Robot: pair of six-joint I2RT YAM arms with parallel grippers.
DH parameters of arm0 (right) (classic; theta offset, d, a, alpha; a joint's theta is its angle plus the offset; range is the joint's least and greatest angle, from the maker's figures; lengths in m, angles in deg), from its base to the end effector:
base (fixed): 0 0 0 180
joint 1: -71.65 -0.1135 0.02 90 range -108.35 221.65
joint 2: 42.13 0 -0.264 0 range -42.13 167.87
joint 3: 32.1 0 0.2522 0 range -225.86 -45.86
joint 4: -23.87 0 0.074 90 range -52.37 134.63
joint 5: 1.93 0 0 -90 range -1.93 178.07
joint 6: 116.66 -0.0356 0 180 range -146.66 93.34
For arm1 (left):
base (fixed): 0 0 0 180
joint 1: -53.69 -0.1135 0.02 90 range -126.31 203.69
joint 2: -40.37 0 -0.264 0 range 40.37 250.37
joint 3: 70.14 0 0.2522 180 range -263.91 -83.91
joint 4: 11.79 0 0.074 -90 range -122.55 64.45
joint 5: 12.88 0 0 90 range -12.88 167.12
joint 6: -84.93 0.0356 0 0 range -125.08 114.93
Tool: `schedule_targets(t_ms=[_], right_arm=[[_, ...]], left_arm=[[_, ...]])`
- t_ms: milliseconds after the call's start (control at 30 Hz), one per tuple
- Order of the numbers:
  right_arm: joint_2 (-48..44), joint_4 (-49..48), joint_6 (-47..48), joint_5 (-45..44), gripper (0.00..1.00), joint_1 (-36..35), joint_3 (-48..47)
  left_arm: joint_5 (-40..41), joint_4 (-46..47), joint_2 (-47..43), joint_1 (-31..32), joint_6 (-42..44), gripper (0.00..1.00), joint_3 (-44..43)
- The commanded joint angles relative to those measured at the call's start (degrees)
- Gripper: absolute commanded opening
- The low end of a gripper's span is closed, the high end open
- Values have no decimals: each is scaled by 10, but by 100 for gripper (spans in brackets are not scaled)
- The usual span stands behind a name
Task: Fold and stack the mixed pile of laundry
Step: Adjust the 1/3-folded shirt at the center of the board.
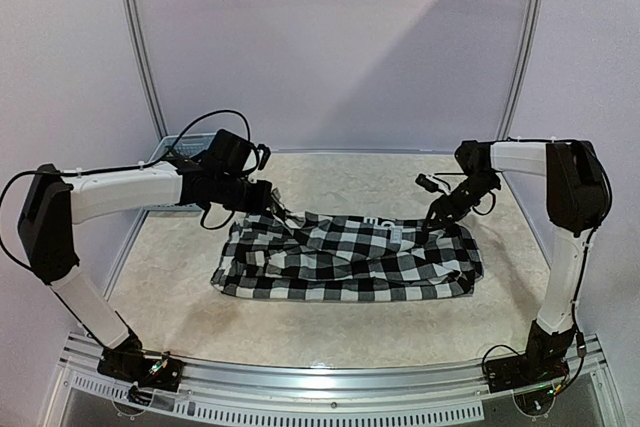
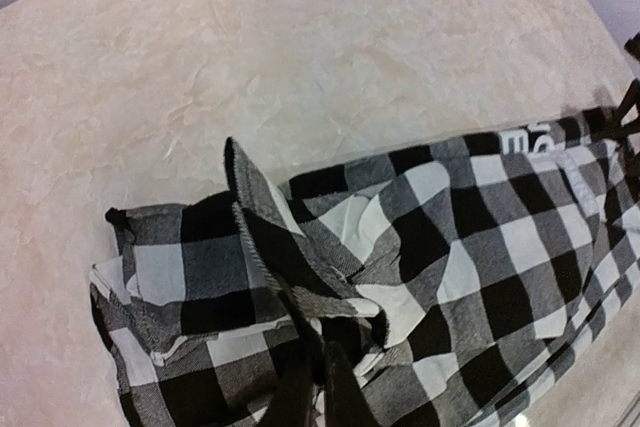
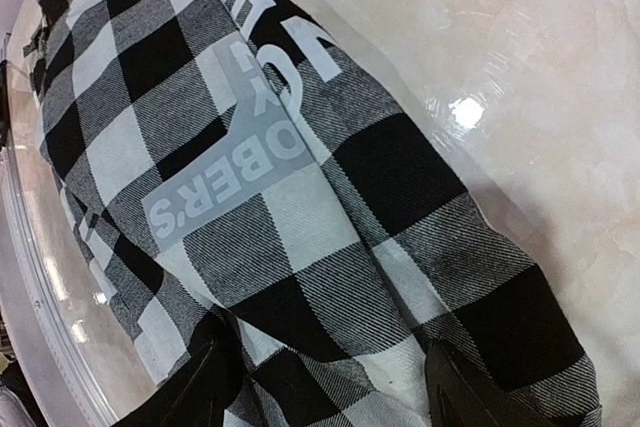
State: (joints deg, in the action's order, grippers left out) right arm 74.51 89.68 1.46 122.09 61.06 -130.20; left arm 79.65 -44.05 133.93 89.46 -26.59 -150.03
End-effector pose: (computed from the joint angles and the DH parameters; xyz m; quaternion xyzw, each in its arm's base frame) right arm 0.3774 0.0908 0.1663 -0.3301 0.8963 0.2816 0.0911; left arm 0.2911 -0.2078 0.2387 0.1067 0.9206 -0.1618 0.3390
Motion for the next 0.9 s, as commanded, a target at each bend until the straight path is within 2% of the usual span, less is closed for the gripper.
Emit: schedule_targets(t_ms=[0,133,200,233,367,500,867], right_arm=[[-33,7,-1,-1,69,-8,-4],[-45,13,-1,8,70,-8,-7],[-46,17,-1,14,70,-10,-13],[-45,17,-1,15,69,-11,-15],[-40,20,0,20,69,-14,-17],[-40,29,7,22,69,-15,-14],[-52,30,16,22,70,-15,0]], left_arm=[[0,-136,3,1,-47,22,-4],[2,-175,-11,-8,-29,56,-17],[-13,-158,-18,-21,-21,67,-24],[-20,-150,-15,-29,-18,69,-31],[-72,-151,63,-61,6,69,-99],[-128,-207,166,-95,16,62,-194],[-204,-238,270,-128,41,53,-268]])
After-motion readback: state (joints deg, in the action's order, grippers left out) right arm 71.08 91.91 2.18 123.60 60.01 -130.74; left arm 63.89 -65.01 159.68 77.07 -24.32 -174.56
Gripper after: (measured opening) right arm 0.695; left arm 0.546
